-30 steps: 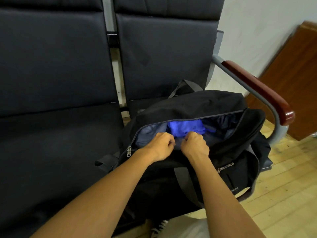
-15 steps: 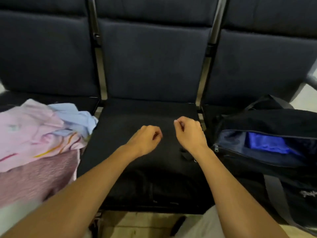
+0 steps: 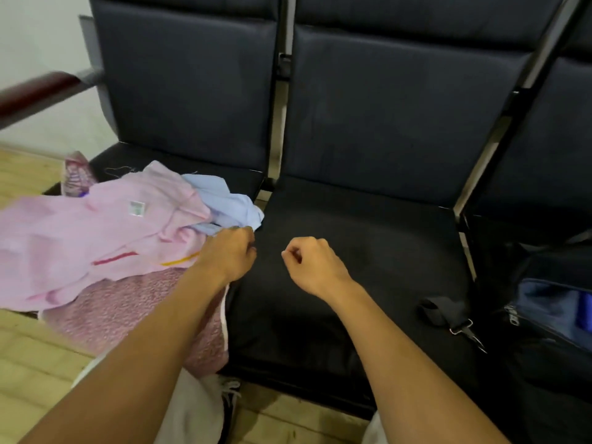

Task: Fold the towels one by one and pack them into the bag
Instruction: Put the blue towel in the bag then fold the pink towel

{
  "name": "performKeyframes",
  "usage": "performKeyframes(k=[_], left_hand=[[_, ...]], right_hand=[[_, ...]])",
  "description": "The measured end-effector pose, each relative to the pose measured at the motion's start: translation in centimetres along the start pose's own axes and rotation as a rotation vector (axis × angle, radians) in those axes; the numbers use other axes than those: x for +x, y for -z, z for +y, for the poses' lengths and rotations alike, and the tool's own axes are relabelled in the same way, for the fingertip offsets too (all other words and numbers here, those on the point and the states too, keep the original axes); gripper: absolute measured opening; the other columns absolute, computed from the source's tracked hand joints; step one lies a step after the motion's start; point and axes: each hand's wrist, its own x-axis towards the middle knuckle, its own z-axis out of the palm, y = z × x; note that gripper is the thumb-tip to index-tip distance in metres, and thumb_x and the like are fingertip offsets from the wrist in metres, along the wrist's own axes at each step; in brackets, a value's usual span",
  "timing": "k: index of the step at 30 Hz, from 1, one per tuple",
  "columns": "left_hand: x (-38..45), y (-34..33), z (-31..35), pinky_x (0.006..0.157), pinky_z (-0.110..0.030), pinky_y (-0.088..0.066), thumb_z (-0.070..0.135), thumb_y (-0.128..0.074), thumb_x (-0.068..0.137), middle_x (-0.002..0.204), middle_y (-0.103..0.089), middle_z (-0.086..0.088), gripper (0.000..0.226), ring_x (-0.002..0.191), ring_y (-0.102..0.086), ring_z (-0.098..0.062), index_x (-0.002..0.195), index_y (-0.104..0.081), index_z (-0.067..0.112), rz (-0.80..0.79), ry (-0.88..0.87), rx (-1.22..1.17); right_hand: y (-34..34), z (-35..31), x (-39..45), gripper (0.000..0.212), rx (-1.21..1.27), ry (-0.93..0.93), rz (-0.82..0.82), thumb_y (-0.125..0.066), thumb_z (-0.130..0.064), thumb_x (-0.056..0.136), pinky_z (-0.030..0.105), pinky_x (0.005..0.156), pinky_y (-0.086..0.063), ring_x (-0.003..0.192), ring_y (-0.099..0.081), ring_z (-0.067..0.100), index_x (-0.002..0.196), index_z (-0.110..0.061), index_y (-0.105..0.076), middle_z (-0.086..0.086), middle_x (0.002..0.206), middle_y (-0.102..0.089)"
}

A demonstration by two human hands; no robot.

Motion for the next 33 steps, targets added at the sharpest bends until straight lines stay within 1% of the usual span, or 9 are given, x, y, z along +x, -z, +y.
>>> performKeyframes(k=[6,11,18,21,24,26,28,30,33], left_hand=[[1.0,1.9,-3.6,0.102,-0.046,-0.032,0.037,-0.045,0.098,0.142,-0.033,-0.011,0.044,0.131,-0.029,-0.031,0.136,-0.046,0.016,0.016,0.193,0.275],[0.9,2.1,-6.6,0.111,-0.048,-0.022,0.033,-0.042,0.097,0.155,-0.022,-0.004,0.047,0.144,-0.015,-0.024,0.141,-0.043,0.016,-0.155,0.260,0.250],[1.0,2.2,-8.2,0.098,-0.041,-0.027,0.017,-0.044,0.098,0.135,-0.051,-0.003,0.029,0.127,-0.042,-0.022,0.125,-0.054,0.013,0.059,0.176,0.088],[1.3,2.8,-8.0,0.091,-0.033,-0.029,0.005,-0.050,0.093,0.118,-0.066,-0.005,0.029,0.115,-0.055,-0.026,0.113,-0.068,0.016,0.169,0.101,-0.022],[0.9,3.6,-7.4,0.083,-0.028,-0.046,-0.001,-0.057,0.088,0.096,-0.072,-0.010,0.021,0.094,-0.066,-0.026,0.093,-0.074,0.011,0.142,0.019,-0.330],[0.5,3.8,-7.1,0.086,-0.032,-0.053,-0.003,-0.062,0.086,0.088,-0.073,-0.003,0.020,0.087,-0.068,-0.017,0.084,-0.072,0.014,0.038,-0.057,-0.532],[0.2,3.9,-6.5,0.088,-0.035,-0.056,0.000,-0.067,0.085,0.082,-0.073,0.001,0.016,0.083,-0.070,-0.013,0.080,-0.071,0.015,-0.061,-0.132,-0.670],[0.1,4.0,-6.1,0.086,-0.031,-0.056,0.005,-0.072,0.084,0.080,-0.073,0.003,0.013,0.082,-0.070,-0.013,0.082,-0.070,0.018,-0.082,-0.157,-0.758],[0.2,3.8,-6.1,0.078,-0.027,-0.054,0.018,-0.077,0.081,0.079,-0.068,0.005,0.015,0.078,-0.065,-0.011,0.087,-0.065,0.023,-0.013,-0.134,-0.741]], right_hand=[[-2.5,-1.9,1.8,0.015,-0.044,0.042,-0.041,-0.053,-0.030,0.100,0.045,0.078,-0.056,0.088,-0.064,0.023,0.103,-0.022,-0.064,0.001,0.096,-0.067],[-4.3,-3.7,3.1,0.016,-0.055,0.096,-0.029,-0.049,-0.027,0.100,0.042,0.074,-0.055,0.085,-0.063,0.024,0.104,-0.021,-0.064,0.003,0.097,-0.067],[-7.4,-6.1,4.4,0.019,0.004,0.198,0.032,-0.048,-0.022,0.100,0.039,0.070,-0.052,0.088,-0.061,0.025,0.116,-0.018,-0.059,0.004,0.102,-0.063],[-8.3,-6.6,4.8,0.040,0.059,0.240,0.080,-0.053,-0.020,0.099,0.044,0.079,-0.054,0.106,-0.057,0.023,0.137,-0.023,-0.044,0.005,0.124,-0.053],[-9.1,-6.9,5.1,0.059,0.183,0.234,0.102,-0.058,-0.018,0.096,0.042,0.087,-0.053,0.118,-0.051,0.020,0.147,-0.031,-0.033,0.001,0.136,-0.043],[-9.3,-6.9,5.3,0.054,0.273,0.238,0.110,-0.061,-0.015,0.094,0.037,0.085,-0.053,0.114,-0.052,0.017,0.142,-0.029,-0.042,0.000,0.132,-0.043],[-9.1,-7.0,5.5,0.031,0.325,0.217,0.119,-0.061,-0.007,0.092,0.032,0.078,-0.053,0.098,-0.056,0.015,0.121,-0.018,-0.061,0.002,0.118,-0.050],[-8.8,-6.8,5.8,0.014,0.340,0.151,0.143,-0.057,-0.002,0.092,0.025,0.067,-0.050,0.080,-0.055,0.010,0.099,-0.008,-0.068,0.004,0.100,-0.057],[-8.7,-6.4,6.1,0.019,0.379,0.031,0.194,-0.050,0.003,0.091,0.028,0.050,-0.040,0.059,-0.048,0.009,0.079,0.001,-0.065,0.003,0.071,-0.057]])
